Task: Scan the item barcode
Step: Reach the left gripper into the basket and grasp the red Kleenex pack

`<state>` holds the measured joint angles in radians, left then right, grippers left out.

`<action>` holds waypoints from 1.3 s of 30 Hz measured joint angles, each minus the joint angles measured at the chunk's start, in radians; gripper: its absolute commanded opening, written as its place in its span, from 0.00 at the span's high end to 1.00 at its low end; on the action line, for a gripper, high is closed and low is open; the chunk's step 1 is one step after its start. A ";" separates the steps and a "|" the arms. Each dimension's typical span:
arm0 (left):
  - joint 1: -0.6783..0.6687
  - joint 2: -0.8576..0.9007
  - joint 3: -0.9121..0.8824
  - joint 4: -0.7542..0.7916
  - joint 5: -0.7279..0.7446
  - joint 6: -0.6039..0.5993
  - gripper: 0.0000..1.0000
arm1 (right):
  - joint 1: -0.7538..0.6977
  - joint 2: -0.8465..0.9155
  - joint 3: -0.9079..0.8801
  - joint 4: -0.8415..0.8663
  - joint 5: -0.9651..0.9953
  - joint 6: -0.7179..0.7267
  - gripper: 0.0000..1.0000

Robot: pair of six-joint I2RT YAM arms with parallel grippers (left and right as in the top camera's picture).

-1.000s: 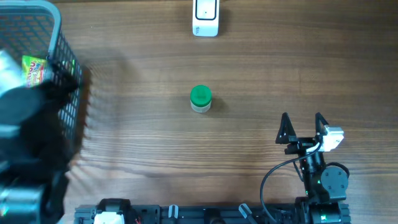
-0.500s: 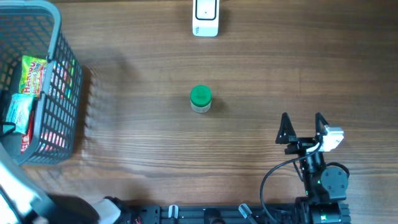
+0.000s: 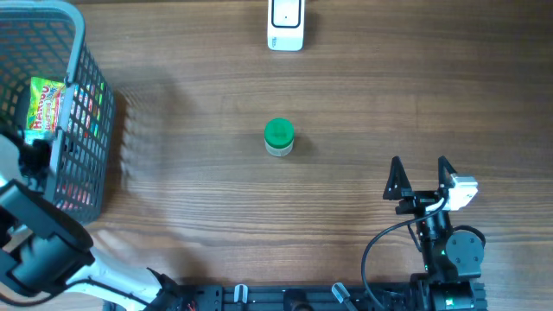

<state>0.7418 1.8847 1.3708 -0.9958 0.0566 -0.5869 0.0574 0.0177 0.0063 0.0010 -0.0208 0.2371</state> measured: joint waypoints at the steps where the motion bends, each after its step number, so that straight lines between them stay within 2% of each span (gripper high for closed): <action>1: -0.003 0.008 -0.018 0.022 -0.005 -0.003 0.00 | 0.000 0.000 0.000 0.000 0.000 0.000 0.00; 5: -0.008 -0.011 -0.062 0.077 -0.022 -0.017 0.01 | 0.000 0.000 0.000 0.000 0.000 0.000 0.00; 6: -0.010 -0.019 -0.077 0.093 -0.029 -0.020 0.10 | 0.000 0.000 0.000 0.000 0.000 0.000 0.00; 7: -0.011 -0.028 -0.090 0.105 -0.034 -0.021 0.24 | 0.000 0.000 0.000 0.000 0.000 0.000 0.00; 8: -0.013 -0.033 -0.097 0.111 -0.040 -0.027 0.45 | 0.000 0.000 0.000 0.000 0.000 0.000 0.00; 9: -0.013 -0.036 -0.104 0.111 -0.051 -0.026 0.79 | 0.000 0.000 0.000 0.000 0.000 0.000 0.00; 10: -0.013 -0.037 -0.109 0.106 -0.074 -0.025 0.94 | 0.000 0.000 0.000 0.000 0.000 0.000 0.00; 14: 0.003 -0.038 -0.122 0.068 -0.142 -0.025 0.96 | 0.000 0.000 0.000 0.000 0.000 0.000 0.00; 20: 0.001 -0.035 -0.100 0.042 -0.137 -0.025 0.96 | 0.000 0.000 0.000 0.000 0.000 0.000 0.00; 25: 0.000 -0.003 0.010 -0.110 -0.111 -0.025 0.96 | 0.000 0.000 0.000 0.000 0.000 0.000 0.00; 32: -0.002 -0.023 0.483 -0.384 -0.089 -0.025 0.96 | 0.000 0.000 0.000 0.000 0.000 0.000 0.00; 34: -0.002 -0.048 0.683 -0.480 -0.074 -0.025 0.96 | 0.000 0.000 0.000 0.000 0.000 0.000 0.00; 39: -0.033 -0.147 0.998 -0.623 0.006 -0.026 0.96 | 0.000 0.000 0.000 0.000 0.000 0.000 0.00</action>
<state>0.7090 1.7378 2.3688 -1.6192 0.0631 -0.6132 0.0574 0.0177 0.0063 0.0010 -0.0208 0.2371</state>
